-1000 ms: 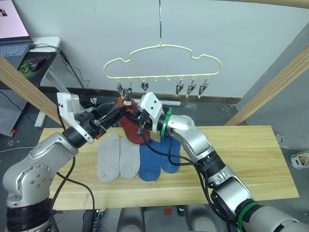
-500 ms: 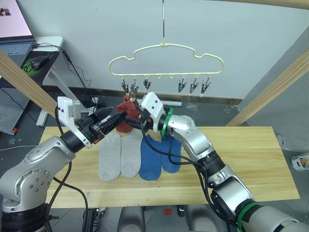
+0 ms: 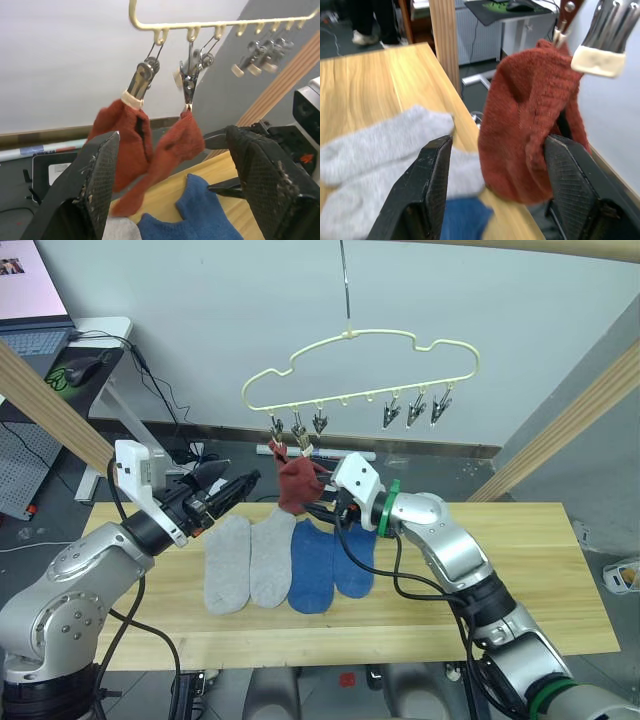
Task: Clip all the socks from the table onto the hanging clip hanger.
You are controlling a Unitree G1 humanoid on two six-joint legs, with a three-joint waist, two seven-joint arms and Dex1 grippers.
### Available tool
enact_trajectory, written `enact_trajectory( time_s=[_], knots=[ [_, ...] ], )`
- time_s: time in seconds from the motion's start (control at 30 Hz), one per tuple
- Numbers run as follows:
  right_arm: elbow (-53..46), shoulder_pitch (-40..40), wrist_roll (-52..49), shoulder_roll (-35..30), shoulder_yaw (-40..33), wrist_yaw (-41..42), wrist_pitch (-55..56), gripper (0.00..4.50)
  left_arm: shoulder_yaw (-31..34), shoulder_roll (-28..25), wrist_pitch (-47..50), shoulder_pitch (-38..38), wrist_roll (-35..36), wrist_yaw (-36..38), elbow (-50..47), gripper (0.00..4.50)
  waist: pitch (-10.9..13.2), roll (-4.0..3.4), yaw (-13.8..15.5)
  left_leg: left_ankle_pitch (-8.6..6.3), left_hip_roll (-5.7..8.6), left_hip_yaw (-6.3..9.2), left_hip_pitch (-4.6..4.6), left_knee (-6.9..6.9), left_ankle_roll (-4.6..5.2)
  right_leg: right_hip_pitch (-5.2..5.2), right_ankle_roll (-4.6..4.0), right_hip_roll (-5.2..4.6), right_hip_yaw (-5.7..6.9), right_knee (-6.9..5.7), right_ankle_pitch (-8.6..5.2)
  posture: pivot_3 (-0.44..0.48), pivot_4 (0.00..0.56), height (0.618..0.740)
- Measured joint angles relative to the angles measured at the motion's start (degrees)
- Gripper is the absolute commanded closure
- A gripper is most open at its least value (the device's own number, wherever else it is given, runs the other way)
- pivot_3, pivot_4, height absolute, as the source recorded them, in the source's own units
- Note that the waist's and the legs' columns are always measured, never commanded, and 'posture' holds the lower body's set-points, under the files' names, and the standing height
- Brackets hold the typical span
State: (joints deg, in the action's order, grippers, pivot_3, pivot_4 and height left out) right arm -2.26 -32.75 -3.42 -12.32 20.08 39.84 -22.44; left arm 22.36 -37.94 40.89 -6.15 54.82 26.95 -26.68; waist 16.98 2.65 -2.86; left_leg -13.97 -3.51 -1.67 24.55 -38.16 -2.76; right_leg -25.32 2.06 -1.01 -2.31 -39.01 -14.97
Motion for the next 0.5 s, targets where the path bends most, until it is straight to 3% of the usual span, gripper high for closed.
enact_trajectory(
  time_s=[0.5],
  knots=[
    [-11.7, 6.2, -5.2, -2.5, -8.9, -2.5, -0.5, 1.62, -4.4, 1.3, -4.9, 1.2, -7.3, 3.2, -0.6, 0.88, -1.2, 0.09, -0.2, 0.08, -0.01, -0.06, 0.00, -0.02, -0.02, 0.03, -0.07, 0.08, 0.00, -0.02, 0.04, -0.079, 0.194, 0.740]
  ],
)
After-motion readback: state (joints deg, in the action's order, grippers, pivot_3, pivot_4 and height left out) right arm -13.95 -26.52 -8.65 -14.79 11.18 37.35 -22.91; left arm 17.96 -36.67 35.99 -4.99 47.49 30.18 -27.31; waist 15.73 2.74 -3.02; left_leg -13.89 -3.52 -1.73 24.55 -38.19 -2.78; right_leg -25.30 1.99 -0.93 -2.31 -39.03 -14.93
